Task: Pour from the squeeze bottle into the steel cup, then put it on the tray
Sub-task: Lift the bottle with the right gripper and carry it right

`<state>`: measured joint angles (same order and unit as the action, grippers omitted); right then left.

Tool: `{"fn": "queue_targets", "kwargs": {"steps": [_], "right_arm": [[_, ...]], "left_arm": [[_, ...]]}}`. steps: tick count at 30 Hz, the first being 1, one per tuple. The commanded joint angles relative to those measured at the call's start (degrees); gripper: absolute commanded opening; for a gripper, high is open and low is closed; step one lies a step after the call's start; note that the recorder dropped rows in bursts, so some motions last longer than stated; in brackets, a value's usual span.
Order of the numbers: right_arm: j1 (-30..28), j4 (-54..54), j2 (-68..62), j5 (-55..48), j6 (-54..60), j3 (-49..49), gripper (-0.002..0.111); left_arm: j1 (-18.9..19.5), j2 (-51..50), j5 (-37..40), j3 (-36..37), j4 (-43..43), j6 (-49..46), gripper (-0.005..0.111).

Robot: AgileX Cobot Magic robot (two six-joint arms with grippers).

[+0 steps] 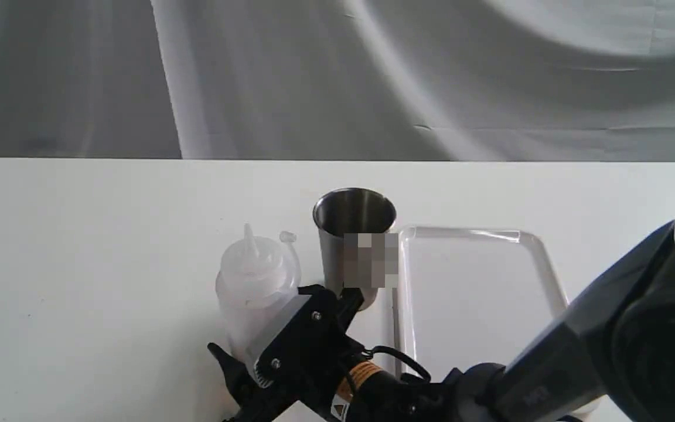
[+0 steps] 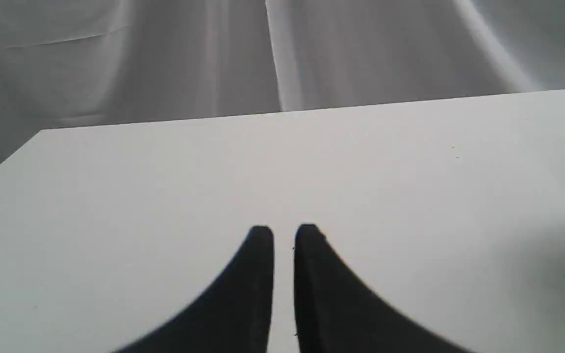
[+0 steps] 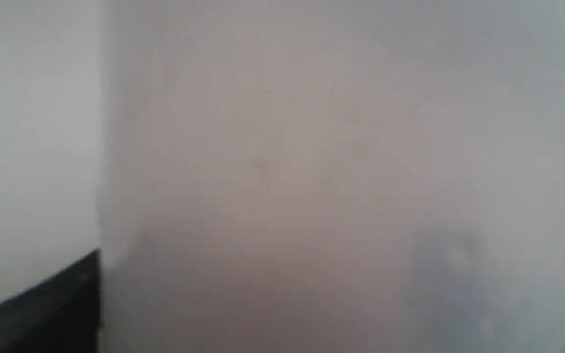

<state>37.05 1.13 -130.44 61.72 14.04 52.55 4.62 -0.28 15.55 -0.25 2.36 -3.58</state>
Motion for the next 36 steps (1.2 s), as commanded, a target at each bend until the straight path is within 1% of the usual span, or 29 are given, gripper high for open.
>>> {"fn": "queue_targets", "kwargs": {"steps": [1,7,10,18,24,26,29,33,36], "right_arm": [[-0.6,0.4,1.0,0.5,0.7,0.2,0.0],[-0.3,0.4,7.5,-1.7,2.1,0.2,0.0],[0.1,1.0,12.6,-5.7,3.7,0.2,0.0],[0.3,1.7,24.9,-16.5,3.7,0.0,0.0],[0.1,-1.1,33.1,-16.3,4.0,-2.4,0.0],[0.1,-4.4,35.7,-17.1,5.0,-2.8,0.0],[0.1,-11.3,38.8,-20.3,9.9,-2.8,0.0],[0.1,-23.3,41.9,-24.4,20.1,-2.8,0.0],[0.1,-32.3,43.2,-25.4,27.9,-2.8,0.0]], "left_arm": [[0.1,0.3,-0.5,0.3,0.1,0.1,0.008],[0.1,0.3,-0.5,0.3,0.1,0.1,0.008],[0.1,0.3,-0.5,0.3,0.1,0.1,0.008],[0.1,0.3,-0.5,0.3,0.1,0.1,0.008],[0.1,0.3,-0.5,0.3,0.1,0.1,0.008],[0.1,0.3,-0.5,0.3,0.1,0.1,0.008],[0.1,0.3,-0.5,0.3,0.1,0.1,0.008],[0.1,0.3,-0.5,0.3,0.1,0.1,0.008],[0.1,0.3,-0.5,0.3,0.1,0.1,0.008]]}}
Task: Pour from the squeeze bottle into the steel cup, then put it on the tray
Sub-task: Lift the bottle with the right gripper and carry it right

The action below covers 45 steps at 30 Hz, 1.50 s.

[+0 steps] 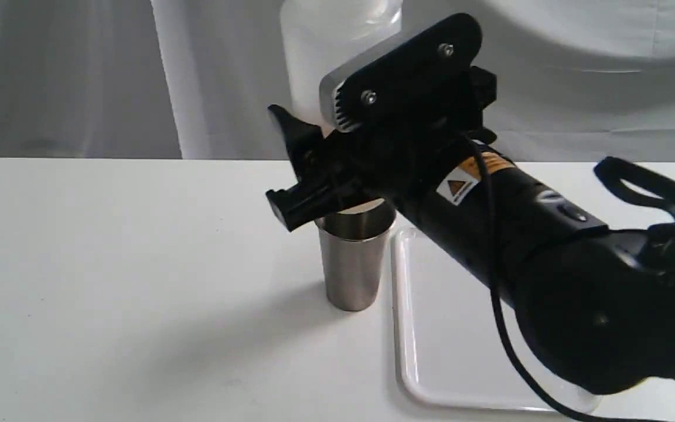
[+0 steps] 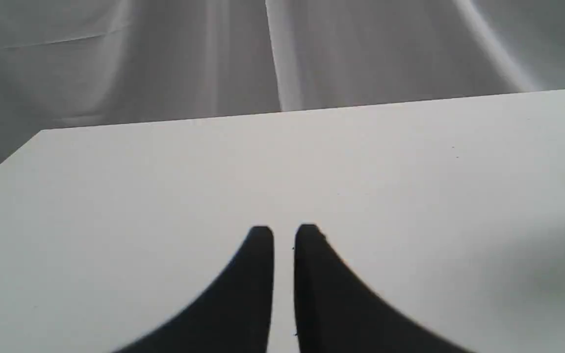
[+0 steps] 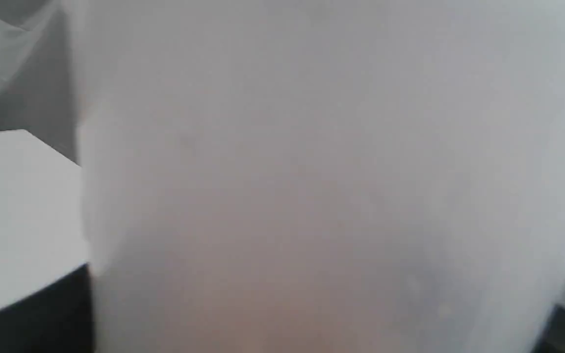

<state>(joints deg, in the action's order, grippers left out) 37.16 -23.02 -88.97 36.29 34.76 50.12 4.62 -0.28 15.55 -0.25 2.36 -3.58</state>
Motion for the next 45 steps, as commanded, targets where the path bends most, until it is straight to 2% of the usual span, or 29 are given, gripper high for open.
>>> {"fn": "queue_targets", "kwargs": {"steps": [1,7,10,18,26,34,40,43,45], "right_arm": [[0.0,-11.6,2.1,0.0,11.2,-0.3,0.0],[0.0,-28.8,2.6,2.0,32.8,-0.3,0.0],[0.0,-33.8,2.6,3.0,39.7,-0.3,0.0],[-1.9,-35.2,2.5,2.2,40.8,-0.3,0.0],[-7.2,-22.2,2.5,-5.5,21.1,-0.3,0.0],[-13.5,3.8,2.5,-15.0,-10.7,0.0,0.0],[-17.7,8.4,2.5,-18.2,-17.5,0.7,0.0],[-18.7,17.1,2.5,-18.3,-29.9,0.7,0.0],[-19.4,20.1,2.5,-19.0,-32.9,0.7,0.0]], "left_arm": [[0.1,0.3,-0.5,0.3,0.1,0.1,0.008],[0.1,0.3,-0.5,0.3,0.1,0.1,0.008],[0.1,0.3,-0.5,0.3,0.1,0.1,0.008],[0.1,0.3,-0.5,0.3,0.1,0.1,0.008],[0.1,0.3,-0.5,0.3,0.1,0.1,0.008],[0.1,0.3,-0.5,0.3,0.1,0.1,0.008],[0.1,0.3,-0.5,0.3,0.1,0.1,0.008],[0.1,0.3,-0.5,0.3,0.1,0.1,0.008],[0.1,0.3,-0.5,0.3,0.1,0.1,0.008]]}}
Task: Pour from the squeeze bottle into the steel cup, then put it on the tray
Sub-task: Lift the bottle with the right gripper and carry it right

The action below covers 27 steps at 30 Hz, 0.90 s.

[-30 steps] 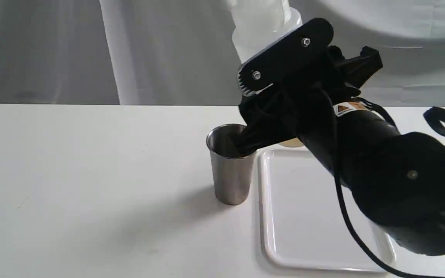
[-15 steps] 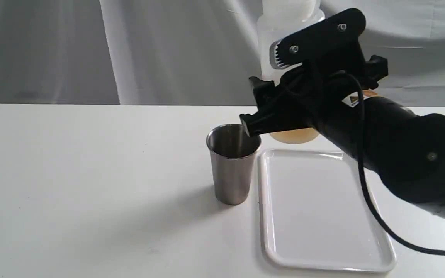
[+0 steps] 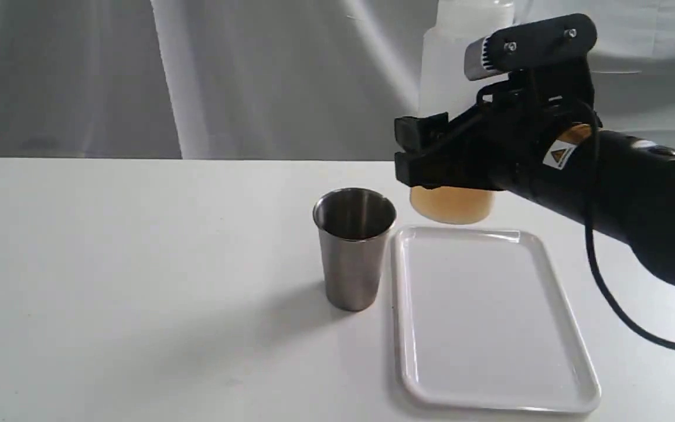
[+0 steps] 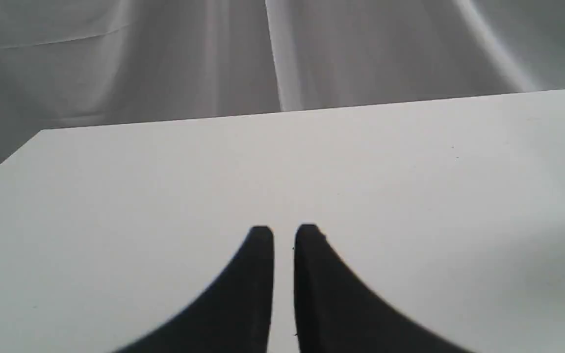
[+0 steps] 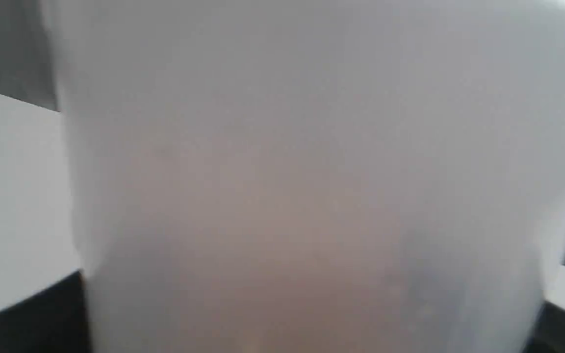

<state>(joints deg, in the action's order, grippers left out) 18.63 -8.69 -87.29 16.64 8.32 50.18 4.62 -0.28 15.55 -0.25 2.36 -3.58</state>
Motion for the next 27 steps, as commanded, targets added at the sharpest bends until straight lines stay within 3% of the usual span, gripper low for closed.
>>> {"fn": "queue_targets", "kwargs": {"steps": [1,13,17,21,27], "right_arm": [[-0.8,5.8,0.8,0.3,-6.1,0.6,0.0],[-0.8,0.4,0.8,-1.9,13.8,0.6,0.0],[-0.8,-1.1,0.8,-2.1,13.4,0.6,0.0],[-0.8,5.5,0.8,-1.4,5.1,0.6,0.0],[-3.2,32.5,0.8,-0.9,-23.8,0.6,0.0]], "left_arm": [[0.1,0.3,-0.5,0.3,0.1,0.1,0.008],[0.1,0.3,-0.5,0.3,0.1,0.1,0.008],[0.1,0.3,-0.5,0.3,0.1,0.1,0.008],[0.1,0.3,-0.5,0.3,0.1,0.1,0.008],[0.1,0.3,-0.5,0.3,0.1,0.1,0.008]]}}
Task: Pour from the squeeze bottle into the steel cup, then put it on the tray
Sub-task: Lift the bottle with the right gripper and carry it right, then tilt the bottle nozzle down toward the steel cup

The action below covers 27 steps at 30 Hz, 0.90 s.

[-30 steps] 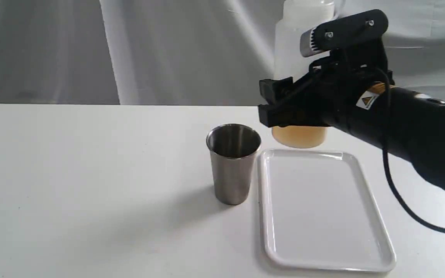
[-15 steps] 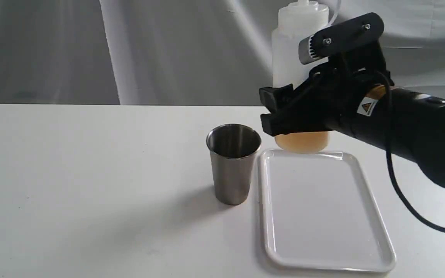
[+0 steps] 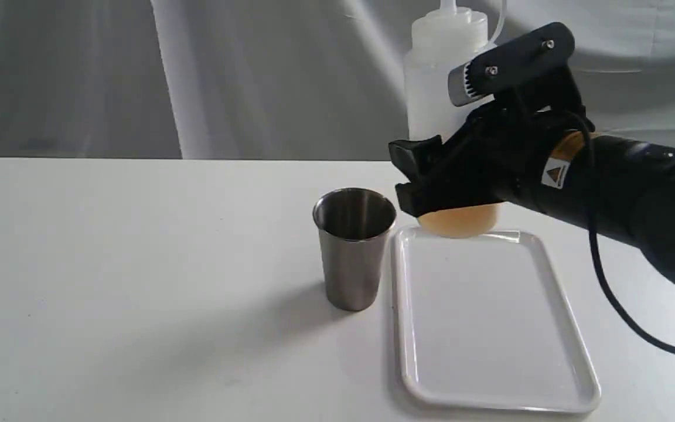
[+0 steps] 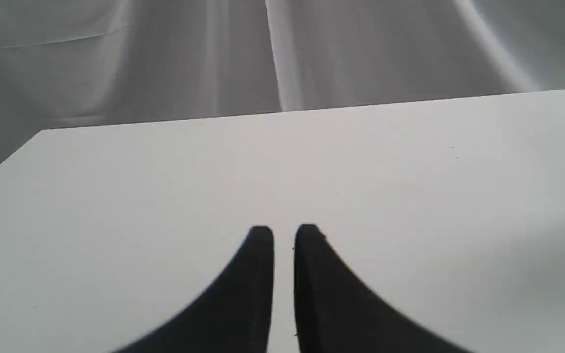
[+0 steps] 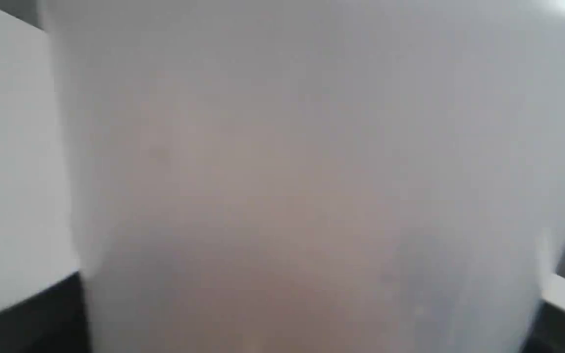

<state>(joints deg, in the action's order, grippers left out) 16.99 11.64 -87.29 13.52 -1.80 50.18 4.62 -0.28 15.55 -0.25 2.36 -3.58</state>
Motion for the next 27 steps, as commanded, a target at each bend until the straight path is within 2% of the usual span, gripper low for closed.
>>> {"fn": "queue_targets", "kwargs": {"steps": [1,4,8,13,15,20,27], "right_arm": [[-2.3,16.2,0.8,2.1,-18.4,0.6,0.0],[-4.5,26.8,0.8,1.7,-31.5,0.6,0.0],[-5.7,36.5,0.8,-0.6,-39.5,1.3,0.0],[-4.3,65.7,0.8,-15.1,-59.9,6.6,0.0],[-3.6,72.2,0.8,-19.5,-63.9,7.4,0.0],[-2.1,81.4,-0.1,-25.3,-64.3,8.0,0.0],[0.3,86.3,-5.0,-36.4,-64.3,8.0,0.0]], "left_arm": [[0.1,0.3,-0.5,0.3,0.1,0.1,0.008],[0.1,0.3,-0.5,0.3,0.1,0.1,0.008],[0.1,0.3,-0.5,0.3,0.1,0.1,0.008],[0.1,0.3,-0.5,0.3,0.1,0.1,0.008],[0.1,0.3,-0.5,0.3,0.1,0.1,0.008],[0.1,0.3,-0.5,0.3,0.1,0.1,0.008],[0.1,0.3,-0.5,0.3,0.1,0.1,0.008]]}}
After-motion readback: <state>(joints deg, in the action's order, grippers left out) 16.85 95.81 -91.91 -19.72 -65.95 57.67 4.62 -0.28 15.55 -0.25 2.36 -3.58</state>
